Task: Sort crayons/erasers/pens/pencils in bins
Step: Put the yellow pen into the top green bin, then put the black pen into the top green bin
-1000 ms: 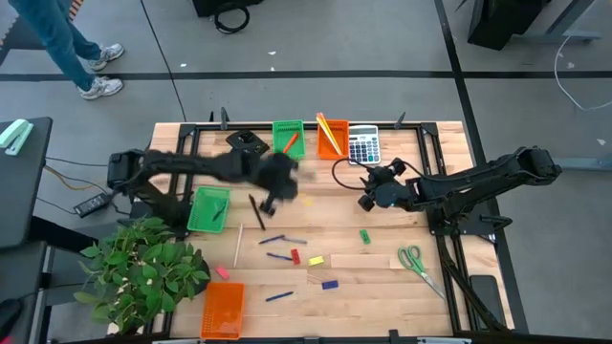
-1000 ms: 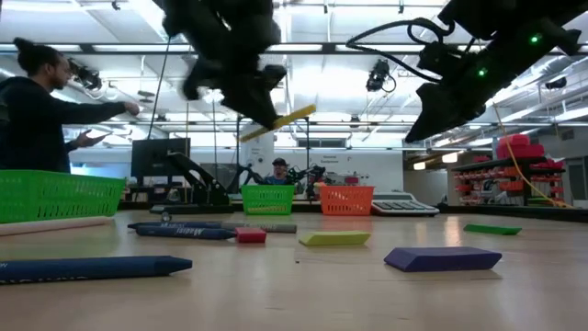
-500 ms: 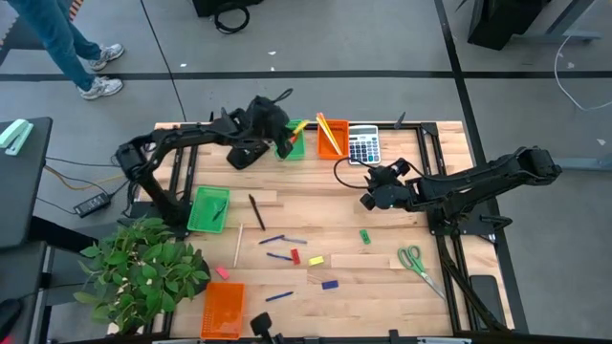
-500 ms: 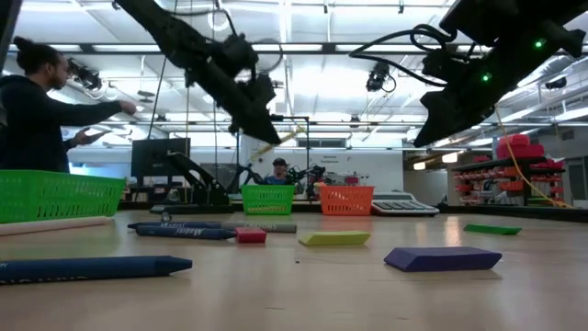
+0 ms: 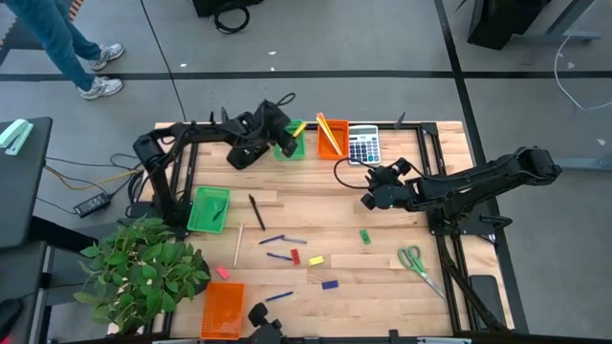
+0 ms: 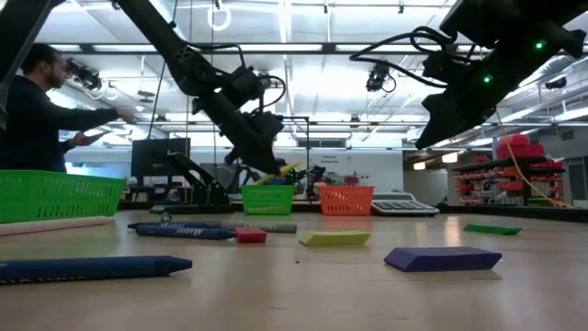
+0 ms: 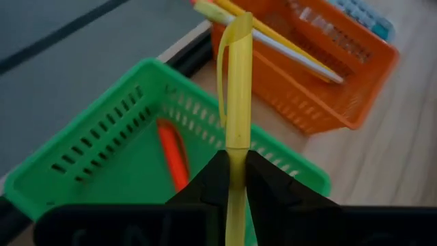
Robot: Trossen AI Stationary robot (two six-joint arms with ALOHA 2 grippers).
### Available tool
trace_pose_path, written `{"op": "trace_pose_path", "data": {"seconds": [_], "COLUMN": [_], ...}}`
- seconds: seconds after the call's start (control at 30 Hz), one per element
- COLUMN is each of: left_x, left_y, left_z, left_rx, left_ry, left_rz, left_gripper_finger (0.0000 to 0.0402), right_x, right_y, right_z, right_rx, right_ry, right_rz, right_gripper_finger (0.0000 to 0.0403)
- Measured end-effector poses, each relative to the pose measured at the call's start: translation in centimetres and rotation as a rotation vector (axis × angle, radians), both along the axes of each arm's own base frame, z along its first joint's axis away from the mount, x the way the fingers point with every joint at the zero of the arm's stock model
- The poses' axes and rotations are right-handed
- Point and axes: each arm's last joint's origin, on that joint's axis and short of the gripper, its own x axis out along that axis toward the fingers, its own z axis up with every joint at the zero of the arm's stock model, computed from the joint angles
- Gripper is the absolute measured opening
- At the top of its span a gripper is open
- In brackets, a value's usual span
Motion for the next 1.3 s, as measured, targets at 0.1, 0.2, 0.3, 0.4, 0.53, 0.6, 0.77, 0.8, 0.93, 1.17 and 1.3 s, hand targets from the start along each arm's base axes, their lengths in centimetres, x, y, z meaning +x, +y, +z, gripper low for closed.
{"op": "trace_pose_path", "data": {"seconds": [0.1, 0.2, 0.3, 0.4, 0.53, 0.6, 0.77, 0.8, 0.93, 1.17, 1.3], "left_x": [-0.5, -0.7, -0.8, -0.6, -0.4, -0.4, -0.5, -0.6, -0.9, -1.6, -1.4], "left_y": [0.5, 0.6, 0.6, 0.2, -0.3, -0.8, -2.9, -3.5, -5.5, -10.8, -13.4], "left_z": [-0.1, -0.3, -0.3, -0.4, 0.0, 0.8, 3.3, 3.9, 5.0, 3.5, 2.9], "left_rx": [-0.061, -0.095, -0.092, -0.092, -0.035, 0.012, 0.127, 0.154, 0.22, 0.337, 0.313], "left_ry": [-0.023, -0.016, -0.009, 0.005, 0.044, 0.056, 0.078, 0.095, 0.159, 0.512, 0.597], "left_rz": [0.084, 0.142, 0.137, 0.12, 0.042, -0.028, -0.293, -0.336, -0.473, -1.05, -1.169], "left_gripper_finger": [0.0053, 0.0073, 0.0098, 0.0121, 0.0148, 0.0159, 0.0165, 0.0162, 0.0151, 0.0134, 0.0128], "right_x": [0.0, 0.0, 0.0, 0.0, 0.0, 0.0, -0.1, -0.1, -0.1, -0.1, -0.1], "right_y": [0.0, 0.0, 0.0, 0.0, 0.0, 0.0, 0.0, 0.0, 0.0, 0.0, 0.0], "right_z": [0.0, 0.0, 0.0, 0.0, 0.0, -0.1, -0.1, -0.1, -0.1, -0.1, -0.1], "right_rx": [0.002, 0.003, 0.006, 0.007, 0.014, 0.019, 0.018, 0.017, 0.017, 0.019, 0.024], "right_ry": [0.002, 0.0, -0.004, -0.005, -0.004, -0.004, 0.008, 0.012, 0.013, 0.01, 0.0], "right_rz": [-0.002, -0.003, -0.006, -0.006, -0.001, 0.002, 0.002, 0.002, 0.002, 0.0, -0.007], "right_gripper_finger": [0.0162, 0.0162, 0.0162, 0.0162, 0.0162, 0.0162, 0.0162, 0.0162, 0.0162, 0.0162, 0.0162]}}
